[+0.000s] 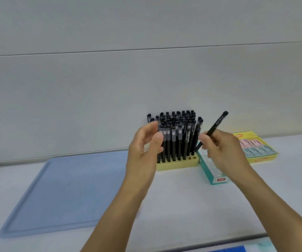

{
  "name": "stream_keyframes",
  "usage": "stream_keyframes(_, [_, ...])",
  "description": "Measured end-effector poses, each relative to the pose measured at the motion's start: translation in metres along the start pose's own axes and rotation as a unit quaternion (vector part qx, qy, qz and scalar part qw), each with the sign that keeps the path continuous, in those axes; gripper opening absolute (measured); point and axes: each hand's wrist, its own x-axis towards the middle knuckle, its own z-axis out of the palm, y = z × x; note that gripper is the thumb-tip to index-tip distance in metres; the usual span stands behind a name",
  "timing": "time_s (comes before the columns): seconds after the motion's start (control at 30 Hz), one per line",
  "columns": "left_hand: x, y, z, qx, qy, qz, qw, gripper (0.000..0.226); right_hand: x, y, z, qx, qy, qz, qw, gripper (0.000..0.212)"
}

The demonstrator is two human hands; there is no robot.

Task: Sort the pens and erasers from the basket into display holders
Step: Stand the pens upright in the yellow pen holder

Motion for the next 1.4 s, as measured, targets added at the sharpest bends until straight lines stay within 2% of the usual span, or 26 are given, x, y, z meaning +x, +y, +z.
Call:
stream_keyframes(0.1, [0.003,-0.002,-0.007,0.022,0.035,-0.022,0.999,0.026,0.002,0.009,0.011,-0.037,-0.031,0.011,0.999,0.026])
stream_keyframes(0.33, [0.003,-0.009,-0.012,0.03,0.053,-0.056,0.997,0.026,0.008,0.022,0.032,-0.1,-0.126,0.049,0.986,0.025])
stream_keyframes(0.47, [0.007,-0.015,-0.013,0.043,0.047,-0.063,0.996,0.031,0.013,0.018,0.034,-0.137,-0.12,0.065,0.981,0.029])
stream_keyframes(0.53, [0.01,-0.02,-0.015,0.056,0.028,-0.077,0.995,0.043,0.014,0.017,0.026,-0.148,-0.124,0.078,0.978,0.028])
stream_keyframes(0.6, [0.014,-0.026,-0.017,0.063,0.001,-0.093,0.994,0.068,0.012,0.02,0.014,-0.089,-0.122,0.095,0.984,0.042])
stream_keyframes(0.7, [0.025,-0.029,-0.009,0.078,-0.039,-0.114,0.99,0.109,0.01,0.009,0.003,0.083,-0.078,0.102,0.988,0.088])
stream_keyframes(0.77, [0.032,-0.027,0.006,0.079,-0.068,-0.128,0.986,0.121,0.014,-0.007,0.011,0.187,-0.09,0.116,0.971,0.09])
stream_keyframes(0.87, [0.039,-0.03,0.024,0.064,-0.087,-0.118,0.987,0.115,0.019,-0.019,0.029,0.242,-0.123,0.129,0.954,0.082])
stream_keyframes(0.97, [0.043,-0.034,0.025,0.085,-0.063,-0.107,0.989,0.121,0.028,-0.016,0.036,0.247,-0.077,0.154,0.954,0.087])
stream_keyframes(1.07, [0.045,-0.037,0.028,0.078,-0.079,-0.097,0.989,0.119,0.035,-0.013,0.043,0.287,-0.097,0.162,0.939,0.092])
stream_keyframes(1.17, [0.045,-0.039,0.024,0.092,-0.091,-0.102,0.986,0.127,0.035,-0.013,0.044,0.277,-0.093,0.156,0.944,0.088])
stream_keyframes(1.3, [0.044,-0.047,0.01,0.108,-0.099,-0.109,0.983,0.128,0.031,-0.006,0.036,0.249,-0.136,0.145,0.948,0.092])
stream_keyframes(1.4, [0.043,-0.052,0.011,0.103,-0.108,-0.091,0.985,0.117,0.028,-0.005,0.035,0.253,-0.147,0.133,0.947,0.095])
